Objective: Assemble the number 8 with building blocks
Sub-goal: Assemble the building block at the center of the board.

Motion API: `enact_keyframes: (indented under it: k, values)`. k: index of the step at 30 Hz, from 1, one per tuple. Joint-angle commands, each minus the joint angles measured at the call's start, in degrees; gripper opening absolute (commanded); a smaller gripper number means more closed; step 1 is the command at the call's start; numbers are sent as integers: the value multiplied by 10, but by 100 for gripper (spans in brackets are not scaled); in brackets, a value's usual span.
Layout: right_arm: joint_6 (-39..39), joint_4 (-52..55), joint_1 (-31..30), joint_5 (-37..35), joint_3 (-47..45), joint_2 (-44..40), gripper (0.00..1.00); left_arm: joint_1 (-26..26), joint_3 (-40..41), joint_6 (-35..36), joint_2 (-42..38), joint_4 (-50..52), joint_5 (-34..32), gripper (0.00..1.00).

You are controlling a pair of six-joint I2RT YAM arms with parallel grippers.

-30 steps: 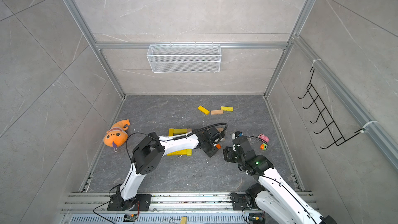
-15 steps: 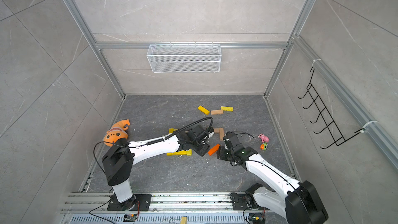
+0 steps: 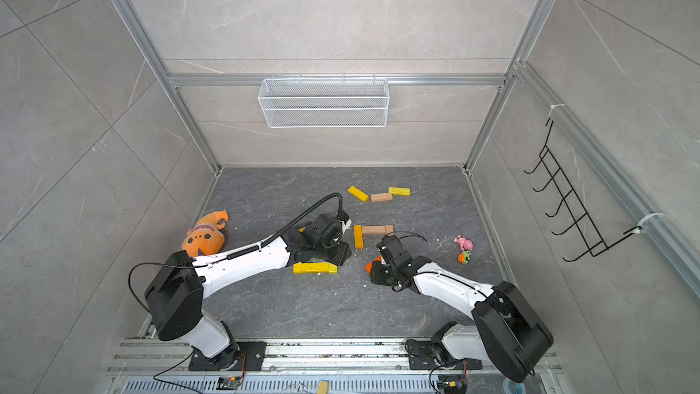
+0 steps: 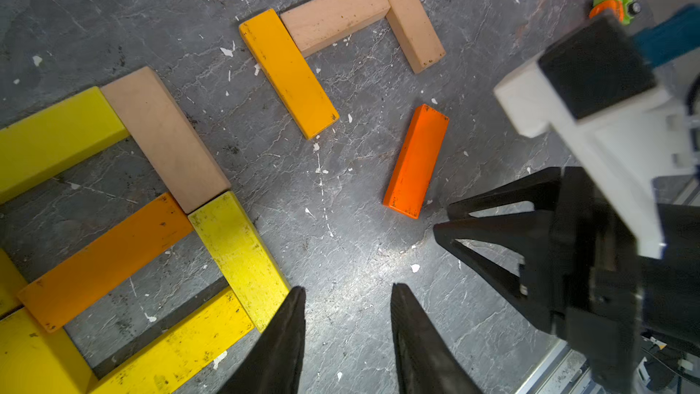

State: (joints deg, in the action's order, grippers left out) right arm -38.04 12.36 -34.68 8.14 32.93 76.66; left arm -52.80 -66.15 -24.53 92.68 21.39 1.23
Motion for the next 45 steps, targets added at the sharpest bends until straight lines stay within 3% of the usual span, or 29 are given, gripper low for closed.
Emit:
enact_keyframes:
  k: [1,9,17,24,29,34,45]
  values:
    - [-10,-36,-8,5,7,33,26,-3,7,-33,-32,-20,-5,39]
    - [-21,-64,-9,-24,17,70,19,15,54,-75,-90,-67,-4,40]
    - [-2,-55,-9,-52,50,77,16,15,69,-84,-83,-88,21,40]
    - [29,24,5,-100,40,-15,26,-3,56,-113,-23,-104,45,42]
    - [59,35,60,-73,20,-46,30,-15,29,-158,31,-124,57,45]
    - [87,24,101,-25,6,-38,34,-20,5,-190,75,-129,56,46]
    - [89,28,114,-13,-5,-17,32,-35,-17,-222,145,-165,71,45]
